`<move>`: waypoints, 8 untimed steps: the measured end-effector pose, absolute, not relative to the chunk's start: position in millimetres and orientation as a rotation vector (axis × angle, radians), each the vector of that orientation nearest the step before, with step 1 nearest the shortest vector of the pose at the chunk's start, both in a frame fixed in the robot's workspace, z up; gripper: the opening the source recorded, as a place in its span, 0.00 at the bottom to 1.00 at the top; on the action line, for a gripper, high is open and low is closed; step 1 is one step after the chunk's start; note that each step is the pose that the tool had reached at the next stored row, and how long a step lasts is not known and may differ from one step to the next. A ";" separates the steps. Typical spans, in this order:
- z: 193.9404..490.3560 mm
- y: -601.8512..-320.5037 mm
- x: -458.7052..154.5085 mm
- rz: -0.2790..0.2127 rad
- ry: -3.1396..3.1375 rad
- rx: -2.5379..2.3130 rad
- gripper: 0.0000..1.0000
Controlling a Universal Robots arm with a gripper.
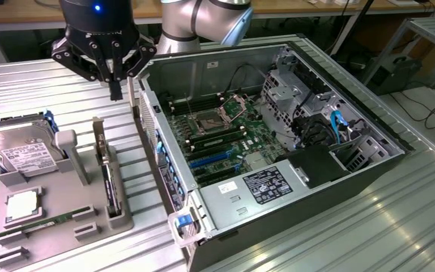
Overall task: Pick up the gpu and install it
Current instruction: 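Reach for the gpu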
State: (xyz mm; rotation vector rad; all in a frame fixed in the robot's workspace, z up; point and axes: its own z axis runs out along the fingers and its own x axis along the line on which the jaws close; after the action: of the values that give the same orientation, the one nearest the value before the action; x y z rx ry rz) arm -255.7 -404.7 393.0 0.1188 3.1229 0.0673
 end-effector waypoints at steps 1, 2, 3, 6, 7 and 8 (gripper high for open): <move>393.0 -404.8 -257.1 0.067 3.123 0.119 0.11; 393.0 -404.9 -258.0 0.067 3.123 0.119 0.11; 393.0 -404.9 -258.6 0.067 3.123 0.119 0.11; 393.0 -405.1 -260.9 0.067 3.124 0.119 0.11; 393.0 -405.1 -261.4 0.067 3.124 0.119 0.11; 393.0 -405.1 -261.9 0.067 3.124 0.119 0.11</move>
State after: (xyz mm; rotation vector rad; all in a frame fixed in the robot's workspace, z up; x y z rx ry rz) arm -261.9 -405.1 393.0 0.1187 3.1238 0.0672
